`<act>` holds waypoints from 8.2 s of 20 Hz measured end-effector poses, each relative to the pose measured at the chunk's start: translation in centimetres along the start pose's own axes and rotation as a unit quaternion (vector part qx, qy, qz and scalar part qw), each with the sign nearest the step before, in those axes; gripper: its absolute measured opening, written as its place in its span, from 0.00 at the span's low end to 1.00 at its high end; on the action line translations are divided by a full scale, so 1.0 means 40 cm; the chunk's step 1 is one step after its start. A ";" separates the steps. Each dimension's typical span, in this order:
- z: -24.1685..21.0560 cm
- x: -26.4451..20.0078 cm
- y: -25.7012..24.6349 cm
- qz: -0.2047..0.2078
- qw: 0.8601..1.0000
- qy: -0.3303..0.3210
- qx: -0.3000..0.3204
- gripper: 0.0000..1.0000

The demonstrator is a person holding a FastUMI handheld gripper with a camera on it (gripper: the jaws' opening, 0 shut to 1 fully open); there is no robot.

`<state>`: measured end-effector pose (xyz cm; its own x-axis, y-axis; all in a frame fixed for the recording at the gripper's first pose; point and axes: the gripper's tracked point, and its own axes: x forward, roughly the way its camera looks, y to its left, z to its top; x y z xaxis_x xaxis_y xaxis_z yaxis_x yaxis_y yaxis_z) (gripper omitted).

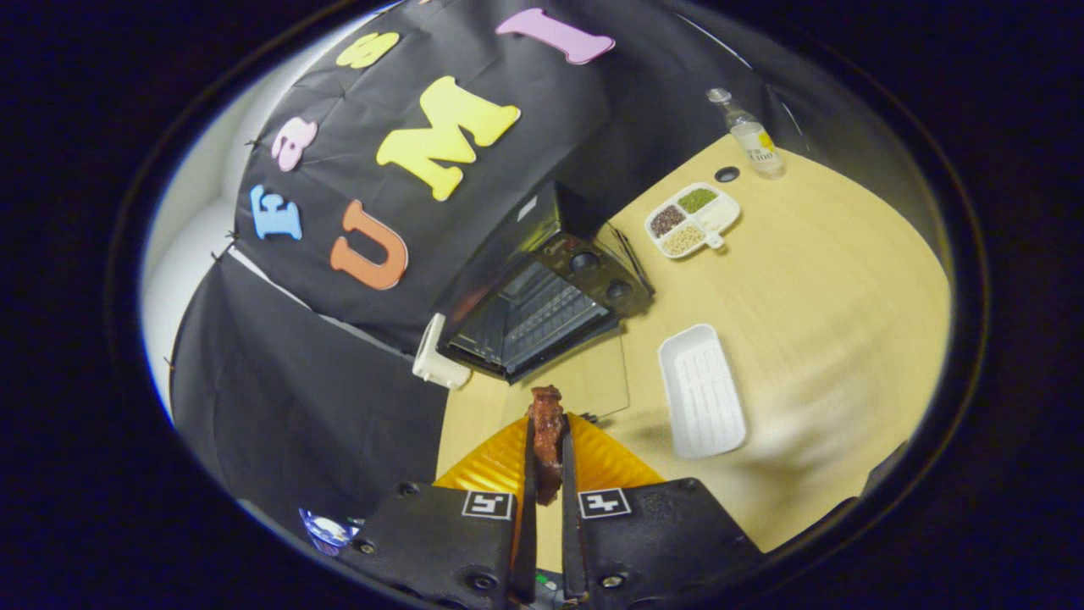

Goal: Open the toaster oven, put the food inside, and close the toaster oven door.

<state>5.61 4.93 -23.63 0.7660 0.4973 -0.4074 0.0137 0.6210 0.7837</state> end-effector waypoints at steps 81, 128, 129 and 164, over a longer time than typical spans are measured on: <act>-0.301 0.257 -0.123 -0.224 0.914 -0.040 -0.336 0.97; 0.058 0.520 0.171 -0.183 0.911 -0.087 -0.360 0.98; 0.060 0.522 0.173 -0.182 0.910 -0.088 -0.363 0.98; 0.364 -0.552 0.454 -0.162 0.830 -0.343 -0.408 0.98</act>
<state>-1.72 -3.60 6.41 0.9967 -0.0648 0.0482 0.0653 0.9978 -0.0088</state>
